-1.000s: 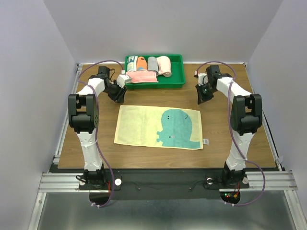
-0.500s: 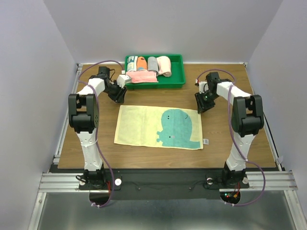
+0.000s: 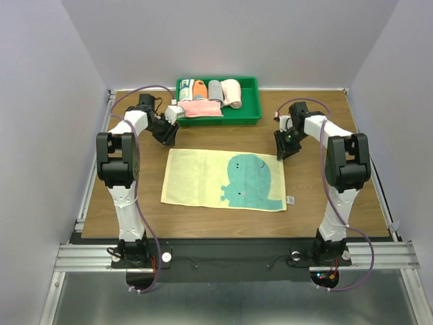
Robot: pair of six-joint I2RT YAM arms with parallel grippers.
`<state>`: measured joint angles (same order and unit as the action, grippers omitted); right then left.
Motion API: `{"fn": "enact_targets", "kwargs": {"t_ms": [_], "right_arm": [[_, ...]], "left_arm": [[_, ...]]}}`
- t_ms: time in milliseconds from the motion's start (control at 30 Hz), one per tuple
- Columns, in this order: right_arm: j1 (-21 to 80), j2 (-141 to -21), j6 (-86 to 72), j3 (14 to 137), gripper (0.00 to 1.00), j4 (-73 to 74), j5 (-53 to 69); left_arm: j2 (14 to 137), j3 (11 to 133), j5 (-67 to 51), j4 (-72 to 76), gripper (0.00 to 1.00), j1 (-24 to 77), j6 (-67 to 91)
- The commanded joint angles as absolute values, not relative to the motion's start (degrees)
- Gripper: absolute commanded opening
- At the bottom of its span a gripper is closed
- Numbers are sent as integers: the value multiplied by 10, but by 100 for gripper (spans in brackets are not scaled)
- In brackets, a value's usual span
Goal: Roll the towels
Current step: Fold the towel
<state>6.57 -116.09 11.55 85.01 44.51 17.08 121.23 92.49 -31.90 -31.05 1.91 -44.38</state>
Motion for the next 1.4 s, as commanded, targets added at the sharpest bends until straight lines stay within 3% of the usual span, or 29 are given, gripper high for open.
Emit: {"fn": "enact_targets", "kwargs": {"t_ms": [0, 133, 233, 667, 1067, 1367], "right_arm": [[77, -1179, 100, 866, 33, 433, 193], [79, -1183, 100, 863, 19, 432, 199], [79, -1182, 103, 863, 1, 432, 199], [78, -1172, 110, 874, 1, 430, 181], [78, -1171, 111, 874, 1, 431, 182], [78, -1171, 117, 875, 0, 431, 184]], "left_arm": [[1203, 924, -340, -323, 52, 23, -460], [1199, 908, -348, -330, 52, 22, -469], [1197, 896, -347, -337, 52, 22, -477], [1179, 861, -345, -344, 49, 18, -485], [1165, 917, -410, -417, 47, -12, -482], [1178, 901, -379, -382, 46, -12, -463]]}}
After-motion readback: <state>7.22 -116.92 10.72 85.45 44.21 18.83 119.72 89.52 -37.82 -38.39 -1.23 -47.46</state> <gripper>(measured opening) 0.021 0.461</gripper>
